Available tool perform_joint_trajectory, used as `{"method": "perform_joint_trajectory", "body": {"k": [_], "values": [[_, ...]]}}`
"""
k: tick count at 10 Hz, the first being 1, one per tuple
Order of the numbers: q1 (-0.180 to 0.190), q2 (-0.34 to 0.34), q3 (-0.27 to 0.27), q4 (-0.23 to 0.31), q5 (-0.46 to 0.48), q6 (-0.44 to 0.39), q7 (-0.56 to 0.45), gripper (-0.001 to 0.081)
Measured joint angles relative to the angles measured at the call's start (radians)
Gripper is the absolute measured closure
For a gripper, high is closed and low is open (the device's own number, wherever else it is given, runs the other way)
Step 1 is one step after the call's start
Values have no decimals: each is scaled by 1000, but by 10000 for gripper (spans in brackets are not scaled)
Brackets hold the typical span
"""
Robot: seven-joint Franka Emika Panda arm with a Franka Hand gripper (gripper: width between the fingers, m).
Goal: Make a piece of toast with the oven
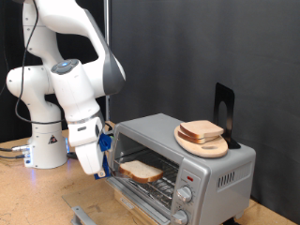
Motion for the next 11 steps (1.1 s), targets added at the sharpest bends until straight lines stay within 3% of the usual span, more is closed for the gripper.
{"method": "perform_joint_trajectory", "body": {"k": [8, 11], "values": [[31, -29, 66, -27, 1, 10, 63, 443], [24, -30, 61, -29, -1, 6, 61, 443]]}}
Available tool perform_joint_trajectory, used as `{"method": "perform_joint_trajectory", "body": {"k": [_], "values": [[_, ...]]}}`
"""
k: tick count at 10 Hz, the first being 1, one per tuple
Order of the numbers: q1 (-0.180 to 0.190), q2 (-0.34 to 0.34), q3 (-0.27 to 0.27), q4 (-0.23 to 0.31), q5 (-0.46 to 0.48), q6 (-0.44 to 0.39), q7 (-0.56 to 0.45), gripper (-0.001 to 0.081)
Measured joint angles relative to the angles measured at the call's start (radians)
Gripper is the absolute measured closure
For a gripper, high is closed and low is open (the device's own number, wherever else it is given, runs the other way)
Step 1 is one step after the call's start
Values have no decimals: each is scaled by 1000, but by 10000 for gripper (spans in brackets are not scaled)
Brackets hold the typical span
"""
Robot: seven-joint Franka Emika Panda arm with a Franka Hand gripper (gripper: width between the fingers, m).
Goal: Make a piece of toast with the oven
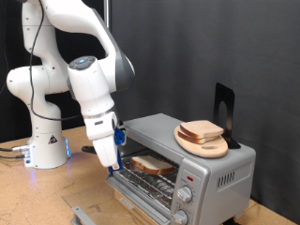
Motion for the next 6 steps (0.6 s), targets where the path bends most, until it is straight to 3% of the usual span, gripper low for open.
{"method": "perform_joint_trajectory", "body": {"k": [6], "values": [[-68, 0, -62, -3, -82, -64, -26, 443]]}}
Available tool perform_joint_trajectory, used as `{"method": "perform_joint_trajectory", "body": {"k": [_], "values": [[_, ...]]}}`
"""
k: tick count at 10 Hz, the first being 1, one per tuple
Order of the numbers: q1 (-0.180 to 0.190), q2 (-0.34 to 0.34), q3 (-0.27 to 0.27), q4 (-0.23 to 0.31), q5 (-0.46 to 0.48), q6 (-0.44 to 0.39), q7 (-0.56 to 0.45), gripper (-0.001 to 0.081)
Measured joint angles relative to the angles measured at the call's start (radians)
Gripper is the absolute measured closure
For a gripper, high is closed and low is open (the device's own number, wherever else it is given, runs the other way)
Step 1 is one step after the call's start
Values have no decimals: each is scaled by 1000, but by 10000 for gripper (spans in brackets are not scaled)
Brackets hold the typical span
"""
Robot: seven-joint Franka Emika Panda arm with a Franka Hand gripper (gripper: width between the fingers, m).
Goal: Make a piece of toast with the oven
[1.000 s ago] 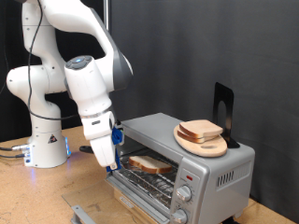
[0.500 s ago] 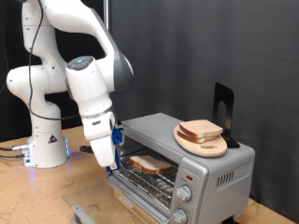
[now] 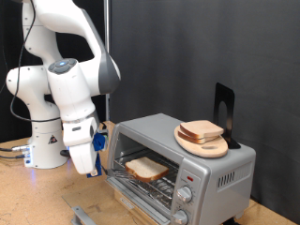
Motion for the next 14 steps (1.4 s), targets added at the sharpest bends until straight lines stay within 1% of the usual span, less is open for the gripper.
{"method": "perform_joint_trajectory", "body": {"k": [5, 8, 11, 14], "values": [[-3, -6, -7, -2, 21, -19, -39, 443], [-2, -41, -6, 1, 39, -63, -62, 443], [-1, -70, 1, -2, 42, -82, -63, 443], [-1, -74, 13, -4, 42, -82, -45, 443]]}}
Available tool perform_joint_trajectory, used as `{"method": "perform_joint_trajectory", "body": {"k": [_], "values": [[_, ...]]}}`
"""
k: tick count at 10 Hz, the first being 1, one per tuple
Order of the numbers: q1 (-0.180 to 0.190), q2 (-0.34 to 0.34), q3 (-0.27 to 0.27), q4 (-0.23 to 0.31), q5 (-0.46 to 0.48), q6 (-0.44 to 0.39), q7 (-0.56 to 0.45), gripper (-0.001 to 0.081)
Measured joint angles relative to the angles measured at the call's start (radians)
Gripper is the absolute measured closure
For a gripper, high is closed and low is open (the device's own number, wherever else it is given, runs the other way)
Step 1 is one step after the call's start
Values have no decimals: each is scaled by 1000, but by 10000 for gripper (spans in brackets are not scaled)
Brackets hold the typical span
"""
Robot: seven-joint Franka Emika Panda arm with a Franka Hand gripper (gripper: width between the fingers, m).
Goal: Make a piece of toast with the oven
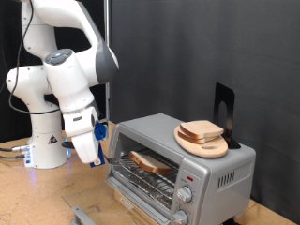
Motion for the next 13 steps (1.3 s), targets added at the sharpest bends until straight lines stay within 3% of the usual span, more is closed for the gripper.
{"method": "perform_joint_trajectory", "body": {"k": [6, 10, 13], "values": [[1, 0, 27, -9, -2, 8, 34, 443], [-55, 8, -19, -38, -92, 6, 5, 443], [-75, 14, -70, -34, -35, -14, -48, 443]]}}
